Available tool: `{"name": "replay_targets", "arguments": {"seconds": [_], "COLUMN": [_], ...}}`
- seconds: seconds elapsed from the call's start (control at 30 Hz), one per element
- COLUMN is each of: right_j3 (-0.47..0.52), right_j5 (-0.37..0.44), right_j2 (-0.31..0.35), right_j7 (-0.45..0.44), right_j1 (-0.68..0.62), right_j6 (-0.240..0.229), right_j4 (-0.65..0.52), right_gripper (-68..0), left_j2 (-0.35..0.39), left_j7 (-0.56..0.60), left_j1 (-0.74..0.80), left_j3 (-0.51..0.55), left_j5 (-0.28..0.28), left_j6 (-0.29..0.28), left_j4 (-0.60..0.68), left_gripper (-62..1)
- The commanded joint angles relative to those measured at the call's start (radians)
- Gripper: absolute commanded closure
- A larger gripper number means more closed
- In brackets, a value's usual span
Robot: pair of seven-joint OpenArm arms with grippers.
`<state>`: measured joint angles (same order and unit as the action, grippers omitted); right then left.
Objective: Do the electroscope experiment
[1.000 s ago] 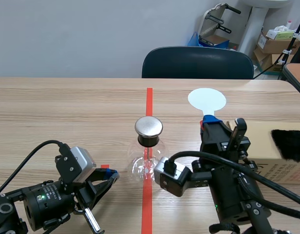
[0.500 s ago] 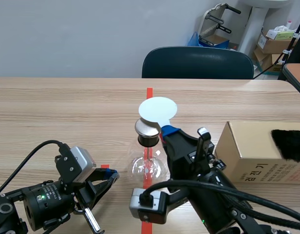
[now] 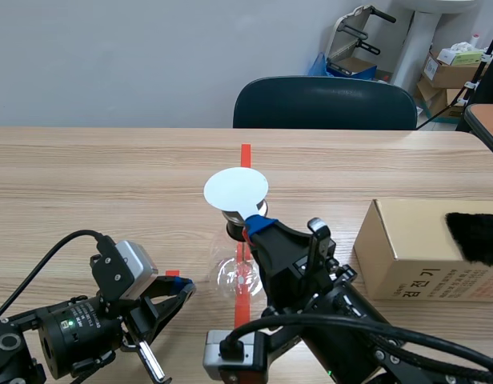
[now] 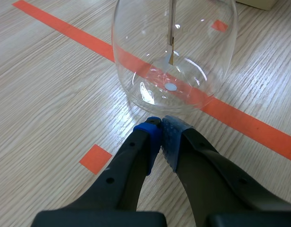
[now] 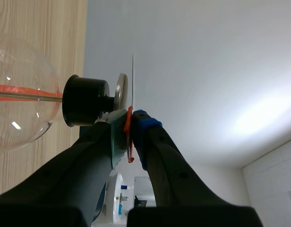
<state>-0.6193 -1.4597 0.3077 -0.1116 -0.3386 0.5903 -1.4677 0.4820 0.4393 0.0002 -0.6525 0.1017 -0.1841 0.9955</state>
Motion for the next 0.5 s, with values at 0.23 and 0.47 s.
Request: {"name": "replay_targets", "arguments": {"seconds": [0.23, 0.47], "right_j3": [0.003, 0.003], "right_j5": [-0.001, -0.001], "right_j2": [0.003, 0.003], "right_j7": [0.065, 0.243], "right_j1": [0.014, -0.002], "right_j6": [0.014, 0.014], "right_j4": [-0.01, -0.013], "right_gripper": [-1.0, -1.1], "left_j2": [-0.005, -0.005], "left_j7": [0.016, 0.016], "left_j1": [-0.003, -0.003], "left_j3": [0.002, 0.002], "left_j5": [0.006, 0.006], "left_j6": [-0.001, -0.001], "left_j4": [0.017, 0.017], "left_gripper": [-2.7, -2.7]}}
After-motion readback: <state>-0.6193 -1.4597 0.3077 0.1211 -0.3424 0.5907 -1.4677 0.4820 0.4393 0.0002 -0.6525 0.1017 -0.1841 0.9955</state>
